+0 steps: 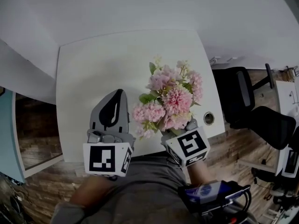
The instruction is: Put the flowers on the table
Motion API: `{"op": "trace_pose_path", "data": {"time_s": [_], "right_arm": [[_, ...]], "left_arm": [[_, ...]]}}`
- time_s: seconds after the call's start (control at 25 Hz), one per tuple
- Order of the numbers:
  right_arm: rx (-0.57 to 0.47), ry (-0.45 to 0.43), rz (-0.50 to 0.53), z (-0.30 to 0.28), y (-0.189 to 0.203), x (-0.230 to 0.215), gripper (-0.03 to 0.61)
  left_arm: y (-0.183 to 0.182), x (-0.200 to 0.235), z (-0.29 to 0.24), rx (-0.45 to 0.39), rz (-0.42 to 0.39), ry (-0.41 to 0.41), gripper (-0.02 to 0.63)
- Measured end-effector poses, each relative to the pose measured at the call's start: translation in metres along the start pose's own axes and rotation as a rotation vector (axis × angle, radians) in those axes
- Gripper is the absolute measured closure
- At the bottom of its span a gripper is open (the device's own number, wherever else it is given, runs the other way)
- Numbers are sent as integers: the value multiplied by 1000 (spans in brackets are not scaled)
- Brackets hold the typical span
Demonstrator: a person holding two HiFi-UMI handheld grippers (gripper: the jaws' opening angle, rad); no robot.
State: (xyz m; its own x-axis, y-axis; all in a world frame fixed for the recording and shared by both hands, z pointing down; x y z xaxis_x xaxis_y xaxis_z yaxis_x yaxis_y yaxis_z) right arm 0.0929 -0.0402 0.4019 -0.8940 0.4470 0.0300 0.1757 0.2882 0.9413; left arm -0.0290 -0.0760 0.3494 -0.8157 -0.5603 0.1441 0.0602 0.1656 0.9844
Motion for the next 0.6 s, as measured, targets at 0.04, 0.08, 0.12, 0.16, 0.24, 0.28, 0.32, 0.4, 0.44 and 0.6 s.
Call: {"op": "trace_pose_path", "data": {"time_s": [0.04,0.08,0.12,0.16,0.24,0.28,0.32,0.4,0.44,0.6], "right_arm": [[14,-2,2,1,1,1,489],[27,-2,6,2,1,2,486],[38,0,12,2,0,2,481],[48,1,18,2,0,3,477],[70,-4,26,2,0,0,455],[77,-8,25,4,2,-5,437],[78,-9,23,5,3,-11,431],[74,-7,26,5,5,-20,421],[74,-6,31,4,6,-20,411],[83,1,36,1,8,-12,377]], "left_arm": [[-1,-1,1,4,-5,1,607],[-2,-2,1,7,-11,2,607],[-3,-3,1,10,-17,5,607],[-4,-5,1,13,-23,8,607],[-6,-11,0,20,-32,14,607],[-6,-16,-3,24,-36,16,607],[-6,-21,-7,27,-39,17,607],[-7,-26,-12,27,-41,18,607],[-8,-25,-11,26,-41,17,607],[-9,-18,-2,30,-44,16,607]]}}
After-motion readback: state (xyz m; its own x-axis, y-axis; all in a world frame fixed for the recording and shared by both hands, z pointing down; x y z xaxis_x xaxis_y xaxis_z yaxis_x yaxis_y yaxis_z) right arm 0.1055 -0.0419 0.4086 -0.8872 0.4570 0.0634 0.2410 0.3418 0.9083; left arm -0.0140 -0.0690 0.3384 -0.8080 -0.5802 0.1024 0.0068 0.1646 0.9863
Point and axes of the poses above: the fingertips, and each gripper's own axes: z backward along the fingers, x to its left, y out of its underside, the point moved 4 cm from there along z, backward along the fingers, and after that the axes turned 3 degrees about z, right-handed, at the moved point
